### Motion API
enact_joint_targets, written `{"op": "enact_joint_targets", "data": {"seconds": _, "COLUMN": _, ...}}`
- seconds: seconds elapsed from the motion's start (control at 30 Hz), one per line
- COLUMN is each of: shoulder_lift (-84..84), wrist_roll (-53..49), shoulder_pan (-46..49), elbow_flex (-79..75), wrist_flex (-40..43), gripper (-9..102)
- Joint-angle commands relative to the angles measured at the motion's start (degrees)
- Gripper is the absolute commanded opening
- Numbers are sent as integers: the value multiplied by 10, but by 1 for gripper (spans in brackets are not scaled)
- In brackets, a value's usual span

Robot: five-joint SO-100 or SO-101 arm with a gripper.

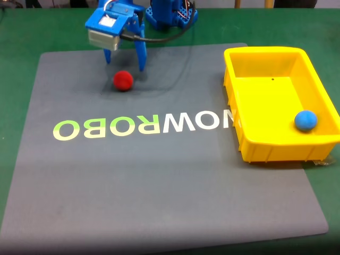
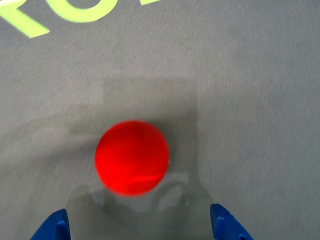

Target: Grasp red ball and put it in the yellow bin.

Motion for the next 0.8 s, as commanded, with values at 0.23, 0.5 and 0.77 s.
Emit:
{"op": "enact_joint_targets", "data": {"seconds": 0.23, "shoulder_lift": -96, "wrist_roll": 0, "shoulder_pan": 1, "elbow_flex": -95, "wrist_flex": -47, "gripper": 32}}
{"op": "enact_joint_targets", "data": {"seconds": 0.5, "shoulder_lift": -134, "wrist_roll": 5, "shoulder_pan": -10, "elbow_flex": -100, "wrist_flex": -67, "gripper": 32}}
{"op": "enact_joint_targets", "data": {"seconds": 0.77, "shoulder_lift": -160, "wrist_roll": 23, "shoulder_pan": -25, "elbow_flex": -114, "wrist_flex": -69, "gripper": 31}}
